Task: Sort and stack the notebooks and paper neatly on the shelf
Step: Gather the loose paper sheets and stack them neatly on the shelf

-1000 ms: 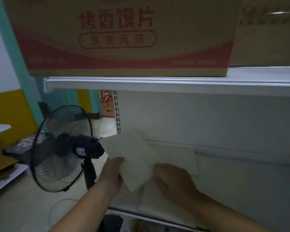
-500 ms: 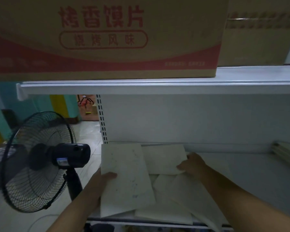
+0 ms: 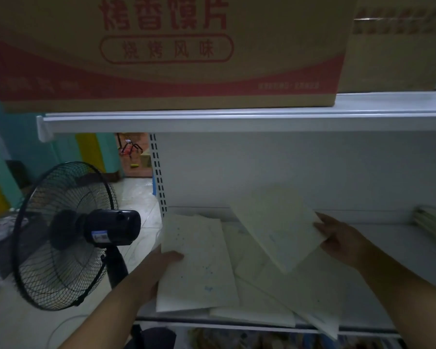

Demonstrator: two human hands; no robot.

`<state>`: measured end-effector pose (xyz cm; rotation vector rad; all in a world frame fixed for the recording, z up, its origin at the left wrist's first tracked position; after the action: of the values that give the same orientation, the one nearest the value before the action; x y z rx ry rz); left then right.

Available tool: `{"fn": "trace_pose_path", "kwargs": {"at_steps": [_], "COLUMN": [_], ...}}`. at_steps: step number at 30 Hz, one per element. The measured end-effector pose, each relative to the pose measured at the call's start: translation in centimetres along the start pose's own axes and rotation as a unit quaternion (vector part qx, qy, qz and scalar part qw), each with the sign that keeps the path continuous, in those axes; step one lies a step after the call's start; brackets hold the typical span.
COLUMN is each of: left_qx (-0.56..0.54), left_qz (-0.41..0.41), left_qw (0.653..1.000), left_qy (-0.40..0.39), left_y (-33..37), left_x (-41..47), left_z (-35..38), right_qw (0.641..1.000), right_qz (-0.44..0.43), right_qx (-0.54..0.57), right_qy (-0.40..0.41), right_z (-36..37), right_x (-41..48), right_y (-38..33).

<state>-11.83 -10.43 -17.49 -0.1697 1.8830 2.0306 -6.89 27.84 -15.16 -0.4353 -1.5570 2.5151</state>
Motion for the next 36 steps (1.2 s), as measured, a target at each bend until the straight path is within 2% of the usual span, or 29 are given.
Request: {"fn": "trace_pose_path", "kwargs": {"at_steps": [4, 7, 11, 14, 15, 16, 18, 19, 20, 23, 28, 29, 32, 36], "left_qx": [0.039, 0.069, 0.095, 0.063, 0.046, 0.034, 0.025, 0.026, 0.027, 0.021, 0.008, 0.008, 0.015, 0.016], "left_qz": [0.025, 0.04, 0.05, 0.058, 0.053, 0.046, 0.027, 0.015, 0.009, 0.011, 0.02, 0.021, 0.027, 0.02], "left_qw": [0.997, 0.991, 0.984, 0.989, 0.992, 0.994, 0.997, 0.998, 0.998, 0.997, 0.997, 0.997, 0.997, 0.997], "left_qy": [-0.055, -0.107, -0.142, -0.123, -0.107, -0.089, -0.063, -0.057, -0.057, -0.07, -0.078, -0.076, -0.072, -0.07], "left_y": [2.4, 3.3, 3.2, 2.9, 2.7, 2.3, 1.3, 0.9, 0.5, 0.0, -0.3, -0.2, -0.1, 0.3], "left_x": [-0.8, -1.8, -2.1, -1.1, -0.7, -0.1, 1.0, 1.4, 1.7, 2.2, 1.9, 1.8, 1.5, 0.8], "left_z": [2.8, 5.5, 7.5, 7.7, 7.5, 7.3, 6.7, 6.5, 6.5, 6.6, 6.7, 6.6, 6.6, 6.3], "right_qw": [0.976, 0.956, 0.961, 0.975, 0.962, 0.914, 0.751, 0.704, 0.691, 0.7, 0.8, 0.81, 0.795, 0.726], "right_qz": [0.041, 0.02, -0.046, -0.058, -0.061, -0.058, -0.003, 0.025, 0.06, 0.071, 0.054, 0.05, 0.054, 0.014], "right_qx": [-0.178, -0.262, -0.265, -0.202, -0.237, -0.368, -0.63, -0.681, -0.692, -0.672, -0.52, -0.5, -0.535, -0.646], "right_qy": [-0.119, -0.128, -0.063, 0.07, 0.119, 0.16, 0.196, 0.198, 0.2, 0.231, 0.295, 0.303, 0.281, 0.234], "right_z": [4.6, 7.4, 8.1, 6.2, 4.7, 3.0, -0.3, -1.5, -2.2, -2.7, -2.9, -3.1, -3.2, -0.7], "right_x": [-1.0, -1.8, -2.8, -3.5, -3.7, -3.9, -5.4, -6.3, -7.2, -7.9, -7.5, -7.6, -7.8, -9.3], "right_y": [0.9, 1.0, 0.1, -1.4, -1.7, -1.9, -1.2, -0.5, 0.3, 1.6, 1.9, 1.9, 2.2, 4.0]}}
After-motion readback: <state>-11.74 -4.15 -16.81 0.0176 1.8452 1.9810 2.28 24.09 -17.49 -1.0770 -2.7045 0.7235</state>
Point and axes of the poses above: each hand's wrist, its own x-axis towards the middle knuckle, its own z-axis out of the palm, y = z × x, the point moved 3 cm from there along x, towards the middle knuckle, and after that the axes turned 6 degrees about y, right-handed, at the moved point
